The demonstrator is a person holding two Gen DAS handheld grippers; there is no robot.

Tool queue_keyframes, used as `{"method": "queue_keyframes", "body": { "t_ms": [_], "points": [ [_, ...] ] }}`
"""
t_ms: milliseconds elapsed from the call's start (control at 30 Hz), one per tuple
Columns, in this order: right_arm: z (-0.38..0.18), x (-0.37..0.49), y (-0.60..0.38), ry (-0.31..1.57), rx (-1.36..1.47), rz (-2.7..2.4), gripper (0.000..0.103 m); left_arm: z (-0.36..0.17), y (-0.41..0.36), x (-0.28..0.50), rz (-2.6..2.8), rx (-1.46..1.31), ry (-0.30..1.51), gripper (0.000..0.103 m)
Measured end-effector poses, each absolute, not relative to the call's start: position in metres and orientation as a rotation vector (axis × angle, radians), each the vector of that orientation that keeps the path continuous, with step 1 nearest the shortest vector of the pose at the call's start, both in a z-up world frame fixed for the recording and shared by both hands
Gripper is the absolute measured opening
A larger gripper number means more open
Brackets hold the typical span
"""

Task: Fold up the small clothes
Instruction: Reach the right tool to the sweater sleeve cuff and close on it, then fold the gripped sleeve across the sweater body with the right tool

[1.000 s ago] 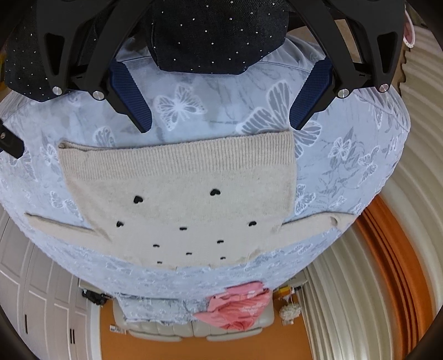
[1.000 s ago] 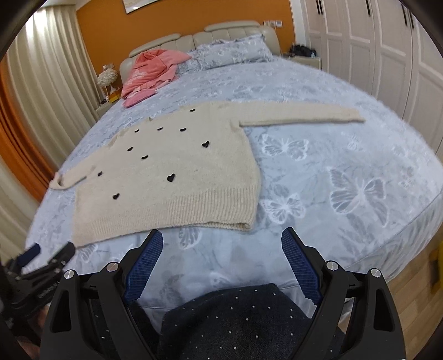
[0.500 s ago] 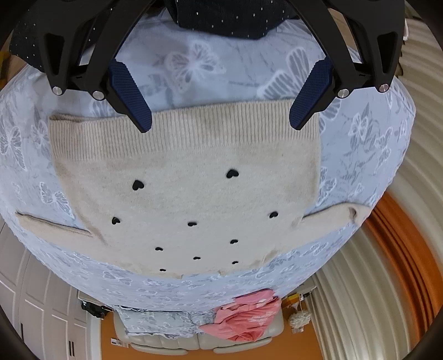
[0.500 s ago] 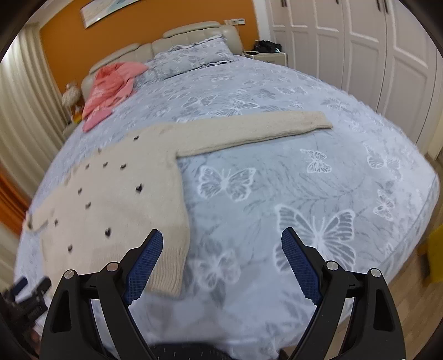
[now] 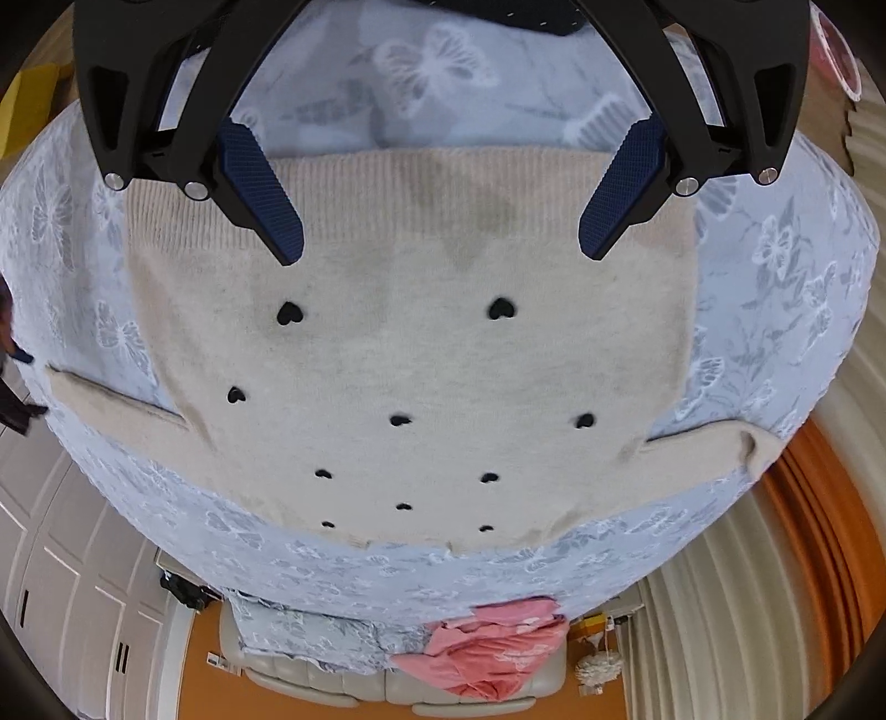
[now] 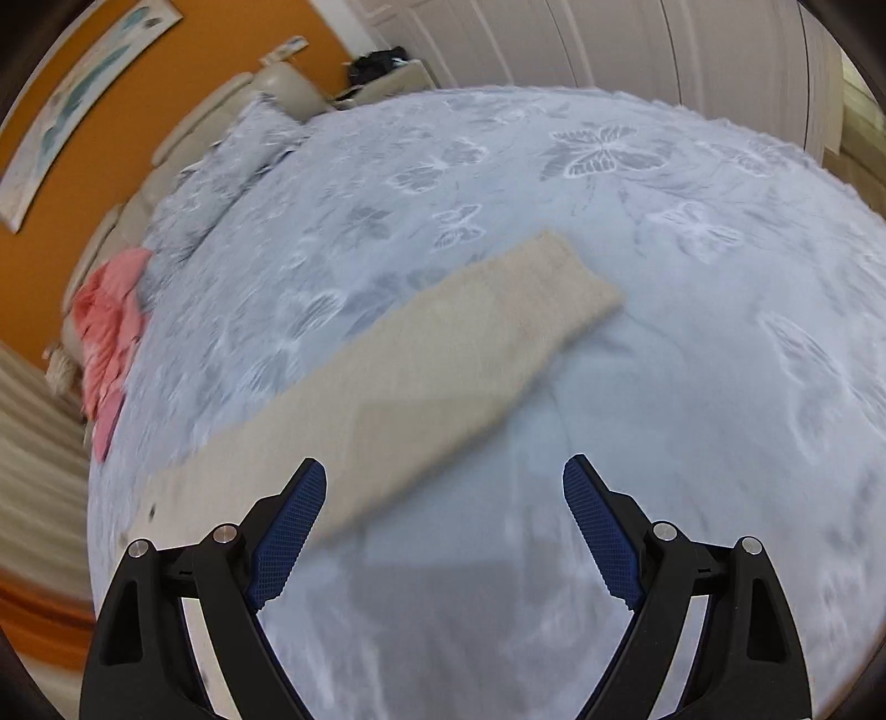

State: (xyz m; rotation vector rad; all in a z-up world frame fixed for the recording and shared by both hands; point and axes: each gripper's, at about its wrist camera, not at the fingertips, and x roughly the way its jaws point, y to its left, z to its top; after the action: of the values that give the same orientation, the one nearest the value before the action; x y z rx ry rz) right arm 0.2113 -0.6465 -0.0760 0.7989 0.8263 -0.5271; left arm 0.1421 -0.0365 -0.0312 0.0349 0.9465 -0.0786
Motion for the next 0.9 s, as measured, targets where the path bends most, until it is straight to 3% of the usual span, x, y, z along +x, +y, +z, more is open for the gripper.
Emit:
{"method": "queue_keyframes", "body": {
  "t_ms": [67, 133, 167, 200, 233, 467, 667, 900],
  "points": [
    [-0.094, 0.23, -0.663, 0.857, 0.859, -0.555, 0.084, -0.037, -0.043, 0.147, -0.088, 0.044, 0.961, 0.098],
    [-0.114, 0.242, -0.679, 0.875, 0.93, -0.582, 0.07, -0.045, -0.049, 0.152, -0.097, 0.063, 0.98, 0.098],
    [-0.12, 0.245, -0.681, 0.873, 0.952, -0.582, 0.05, -0.047, -0.05, 0.153, -0.099, 0.067, 0.985, 0.098],
    [-0.124, 0.25, -0.683, 0.872, 0.956, -0.58, 0.023, -0.051, -0.052, 0.155, -0.102, 0.075, 0.993, 0.098],
    [-0.125, 0.254, -0.683, 0.868, 0.943, -0.576, 0.013, -0.054, -0.052, 0.157, -0.102, 0.083, 0.998, 0.098],
    [-0.043, 0.296, -0.62, 0.678, 0.723, -0.327, 0.012, -0.069, -0.046, 0.165, -0.101, 0.078, 1.026, 0.098],
    [0.034, 0.348, -0.485, 0.628, 0.588, 0.083, 0.012, -0.067, -0.036, 0.161, -0.097, 0.047, 1.02, 0.098],
    [0.035, 0.398, -0.32, 0.725, 0.402, 0.364, 0.012, -0.055, -0.012, 0.165, -0.078, -0.003, 0.993, 0.098]
  ]
}}
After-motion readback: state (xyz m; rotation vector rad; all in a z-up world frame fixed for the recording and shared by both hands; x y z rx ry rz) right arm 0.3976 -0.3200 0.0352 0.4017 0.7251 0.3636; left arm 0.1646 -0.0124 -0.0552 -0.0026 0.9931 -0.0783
